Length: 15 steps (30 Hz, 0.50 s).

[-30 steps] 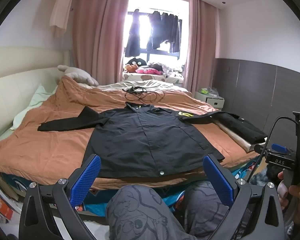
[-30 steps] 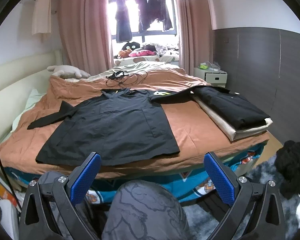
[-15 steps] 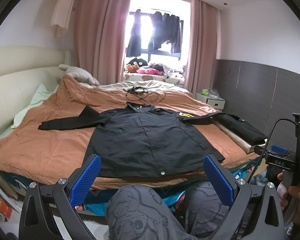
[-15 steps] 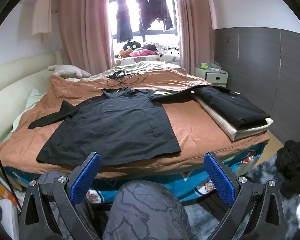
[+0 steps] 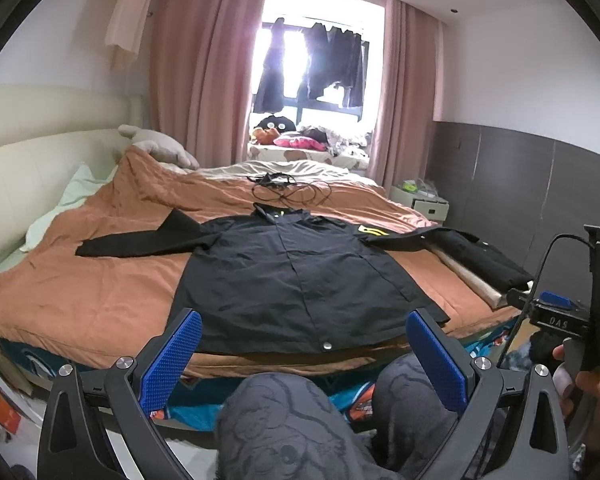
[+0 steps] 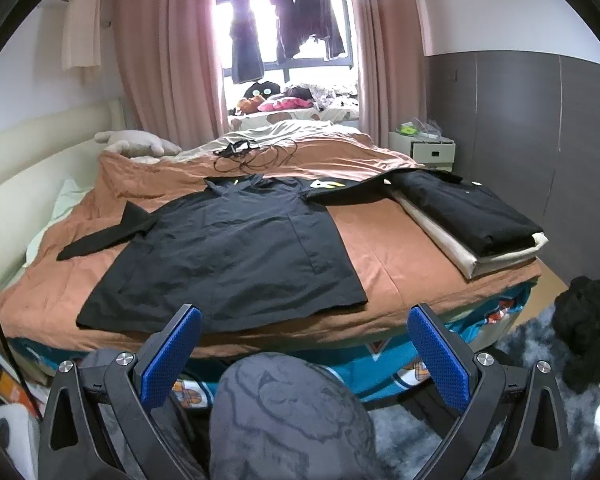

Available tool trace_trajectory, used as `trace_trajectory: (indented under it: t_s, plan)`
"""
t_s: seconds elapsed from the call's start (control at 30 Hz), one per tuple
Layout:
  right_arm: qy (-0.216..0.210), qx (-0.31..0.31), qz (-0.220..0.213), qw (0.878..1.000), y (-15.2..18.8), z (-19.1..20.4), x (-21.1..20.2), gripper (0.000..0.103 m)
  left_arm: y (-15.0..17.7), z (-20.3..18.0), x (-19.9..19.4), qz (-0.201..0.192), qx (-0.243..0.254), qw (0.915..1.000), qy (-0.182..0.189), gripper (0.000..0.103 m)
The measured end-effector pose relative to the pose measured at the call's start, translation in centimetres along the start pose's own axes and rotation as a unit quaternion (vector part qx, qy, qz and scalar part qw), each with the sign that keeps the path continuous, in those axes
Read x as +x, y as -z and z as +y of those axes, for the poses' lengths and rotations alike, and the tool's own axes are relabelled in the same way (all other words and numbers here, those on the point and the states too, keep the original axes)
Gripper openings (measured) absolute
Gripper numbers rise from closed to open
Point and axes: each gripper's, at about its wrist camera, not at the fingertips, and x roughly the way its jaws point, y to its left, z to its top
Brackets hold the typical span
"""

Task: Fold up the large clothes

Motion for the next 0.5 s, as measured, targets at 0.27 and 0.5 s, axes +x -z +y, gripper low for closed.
trace_trajectory:
  t_s: [0.27,0.5]
  plan:
    - [-0.033,0.006,0.006,0.999,-1.8,2.2,2.8,0.103,-1.1,2.0,1.0,0.0,-0.019,0.9996,-0.02,0.102]
    - [-0.076,-0.026,0.006,0.997,-2.7,6.0,5.6,0.103,-2.4,2.9,2.7,0.001,-0.009,0.999,-0.043,0.102]
